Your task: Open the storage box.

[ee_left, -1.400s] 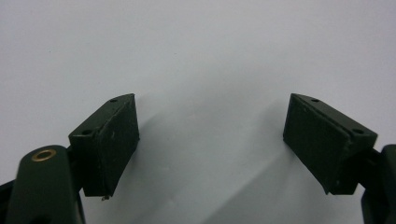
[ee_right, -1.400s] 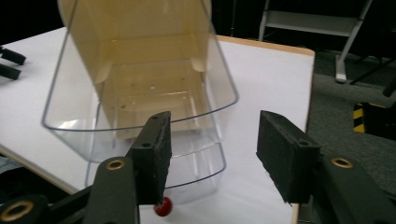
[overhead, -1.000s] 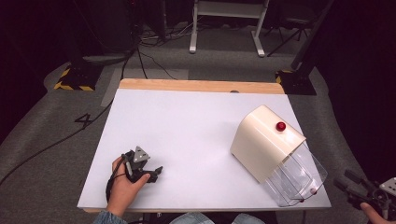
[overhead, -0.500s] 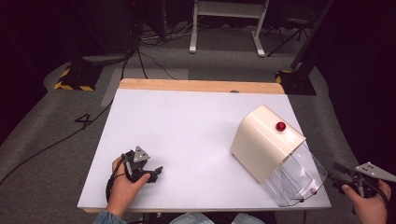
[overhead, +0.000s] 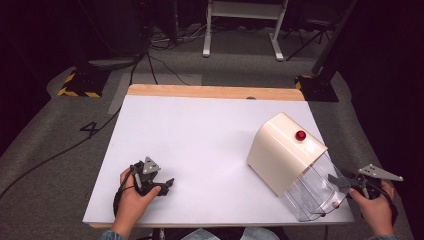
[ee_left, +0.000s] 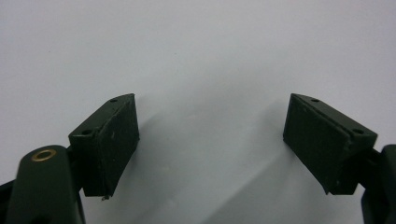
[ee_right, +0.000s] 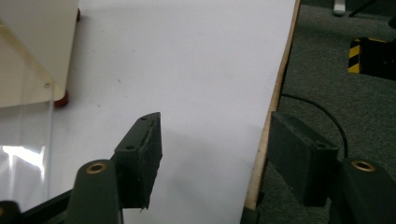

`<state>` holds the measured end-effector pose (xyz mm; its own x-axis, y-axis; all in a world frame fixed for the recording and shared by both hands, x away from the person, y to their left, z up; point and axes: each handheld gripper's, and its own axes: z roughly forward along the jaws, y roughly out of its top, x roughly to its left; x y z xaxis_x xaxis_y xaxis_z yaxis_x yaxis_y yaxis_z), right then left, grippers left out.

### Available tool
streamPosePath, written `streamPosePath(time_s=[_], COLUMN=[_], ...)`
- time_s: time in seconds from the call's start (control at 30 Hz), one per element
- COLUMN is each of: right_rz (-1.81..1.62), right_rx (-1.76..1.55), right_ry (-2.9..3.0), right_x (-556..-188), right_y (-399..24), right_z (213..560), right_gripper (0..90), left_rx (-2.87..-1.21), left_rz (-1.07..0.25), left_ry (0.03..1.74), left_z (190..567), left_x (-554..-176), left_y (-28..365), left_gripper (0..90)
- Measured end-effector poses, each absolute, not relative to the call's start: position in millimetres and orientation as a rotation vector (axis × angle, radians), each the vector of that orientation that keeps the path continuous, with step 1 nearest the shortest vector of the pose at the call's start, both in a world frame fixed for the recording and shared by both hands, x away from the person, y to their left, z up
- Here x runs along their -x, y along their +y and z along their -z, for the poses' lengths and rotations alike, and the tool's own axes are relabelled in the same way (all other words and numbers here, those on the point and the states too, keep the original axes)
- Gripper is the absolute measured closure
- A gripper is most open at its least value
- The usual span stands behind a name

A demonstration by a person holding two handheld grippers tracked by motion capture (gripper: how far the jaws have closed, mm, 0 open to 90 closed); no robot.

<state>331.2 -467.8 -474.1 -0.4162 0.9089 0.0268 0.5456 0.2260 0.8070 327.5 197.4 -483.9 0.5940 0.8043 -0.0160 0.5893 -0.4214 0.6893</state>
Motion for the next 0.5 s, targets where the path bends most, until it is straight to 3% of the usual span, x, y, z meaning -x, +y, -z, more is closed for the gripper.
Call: streamPosePath(time_s=[0.5], right_rz=[-1.191], right_rx=[-1.453], right_ry=[1.968], right_x=[-342.3], right_y=[-469.8], right_z=[501.1], right_gripper=[26.3], left_rx=[-2.159], left_rz=[-0.419], left_ry=[1.098], left_z=[484.0], left_x=[-327.4], left_y=[197.3], left_gripper=[18.5])
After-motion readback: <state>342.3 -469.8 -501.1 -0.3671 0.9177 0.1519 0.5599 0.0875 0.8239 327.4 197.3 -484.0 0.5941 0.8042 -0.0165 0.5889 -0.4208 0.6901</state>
